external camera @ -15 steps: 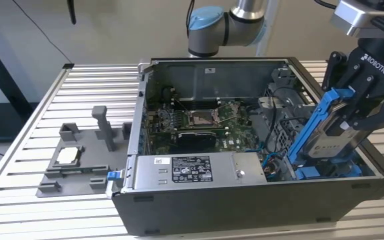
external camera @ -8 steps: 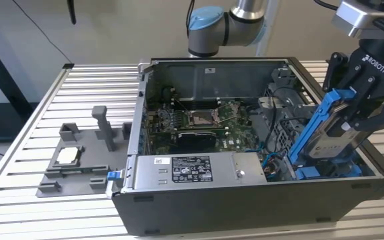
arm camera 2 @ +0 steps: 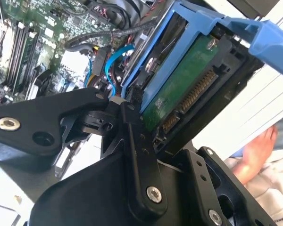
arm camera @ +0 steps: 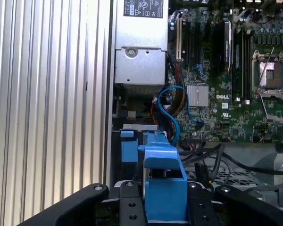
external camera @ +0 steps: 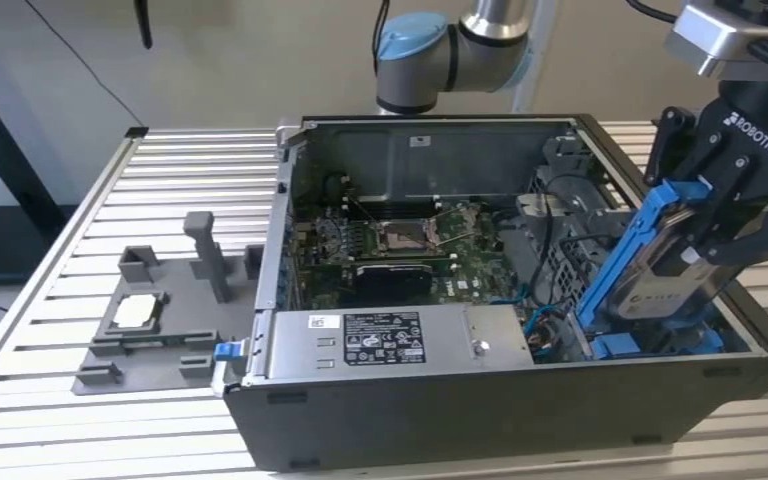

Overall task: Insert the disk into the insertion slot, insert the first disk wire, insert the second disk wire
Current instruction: 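Insert the disk into the insertion slot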

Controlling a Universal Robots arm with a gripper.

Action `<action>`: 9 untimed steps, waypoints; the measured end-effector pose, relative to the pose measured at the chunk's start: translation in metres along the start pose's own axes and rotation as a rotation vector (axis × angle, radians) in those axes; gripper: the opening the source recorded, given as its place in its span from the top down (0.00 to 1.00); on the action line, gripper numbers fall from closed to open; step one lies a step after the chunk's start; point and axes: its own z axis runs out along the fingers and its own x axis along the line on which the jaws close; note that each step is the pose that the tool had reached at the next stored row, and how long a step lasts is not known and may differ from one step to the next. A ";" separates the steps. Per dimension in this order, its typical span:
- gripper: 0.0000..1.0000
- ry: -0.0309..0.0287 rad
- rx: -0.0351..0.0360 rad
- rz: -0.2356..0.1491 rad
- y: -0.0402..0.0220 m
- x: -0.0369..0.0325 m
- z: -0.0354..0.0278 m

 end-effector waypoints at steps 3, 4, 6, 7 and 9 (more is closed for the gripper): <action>0.67 -0.0001 -0.0043 0.000 0.0002 0.0000 -0.0009; 0.67 0.0000 -0.0044 0.000 0.0002 0.0000 -0.0008; 0.67 0.0003 -0.0043 0.000 0.0001 0.0000 -0.0001; 0.67 0.0002 -0.0041 0.000 0.0000 0.0000 0.0003; 0.67 0.0007 -0.0038 -0.001 -0.0003 0.0000 0.0009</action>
